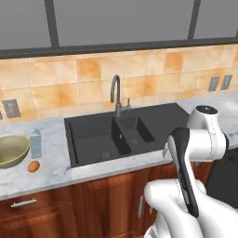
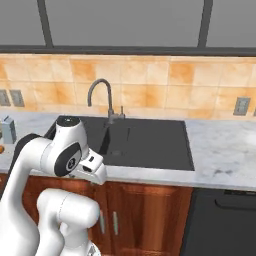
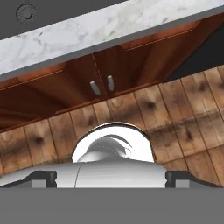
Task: Gather the eggs and milk located in the vicinity of the sink area and place them right next to the bowl.
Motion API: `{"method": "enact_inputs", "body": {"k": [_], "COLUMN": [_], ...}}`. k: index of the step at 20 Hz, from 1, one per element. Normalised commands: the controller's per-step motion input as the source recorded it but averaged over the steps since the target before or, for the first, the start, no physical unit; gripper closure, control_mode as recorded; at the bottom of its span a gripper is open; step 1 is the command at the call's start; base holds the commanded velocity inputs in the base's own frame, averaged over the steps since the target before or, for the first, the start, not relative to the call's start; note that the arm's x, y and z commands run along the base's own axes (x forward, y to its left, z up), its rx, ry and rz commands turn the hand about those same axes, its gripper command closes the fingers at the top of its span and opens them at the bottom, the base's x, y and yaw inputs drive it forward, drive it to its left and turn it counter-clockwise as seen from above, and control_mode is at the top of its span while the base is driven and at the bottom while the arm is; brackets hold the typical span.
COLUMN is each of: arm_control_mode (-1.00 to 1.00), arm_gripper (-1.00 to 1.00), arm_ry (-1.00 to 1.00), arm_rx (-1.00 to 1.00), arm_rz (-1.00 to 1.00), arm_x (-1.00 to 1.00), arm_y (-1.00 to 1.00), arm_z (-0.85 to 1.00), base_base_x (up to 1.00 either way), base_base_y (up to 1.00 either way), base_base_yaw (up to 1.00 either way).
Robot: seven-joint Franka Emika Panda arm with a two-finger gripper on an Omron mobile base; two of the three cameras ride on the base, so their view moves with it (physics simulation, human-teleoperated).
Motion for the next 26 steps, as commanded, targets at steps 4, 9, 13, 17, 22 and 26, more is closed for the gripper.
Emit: {"method": "enact_inputs", "body": {"k": [4, 9, 13, 17, 22, 26], "arm_control_mode": [1.00, 1.00, 1.00, 1.00, 1.00, 1.00], "arm_gripper": [-1.00, -1.00, -1.00, -1.00, -1.00, -1.00], "arm_ry": [0.00, 0.00, 0.00, 0.00, 0.00, 0.00], "arm_rx": [0.00, 0.00, 0.00, 0.00, 0.00, 0.00], "arm_rz": [0.00, 0.00, 0.00, 0.00, 0.00, 0.00], "arm_x": [0.00, 0.00, 0.00, 0.00, 0.00, 0.00], "arm_y": [0.00, 0.00, 0.00, 0.00, 0.00, 0.00], "arm_z": [0.00, 0.00, 0.00, 0.00, 0.00, 0.00], "base_base_x": [0.15, 0.26, 0.46, 0.79, 0.91, 0.09], "base_base_y": [-1.00, -1.00, -1.00, -1.00, -1.00, -0.42], "base_base_yaw": [0.00, 0.00, 0.00, 0.00, 0.10, 0.09]}}
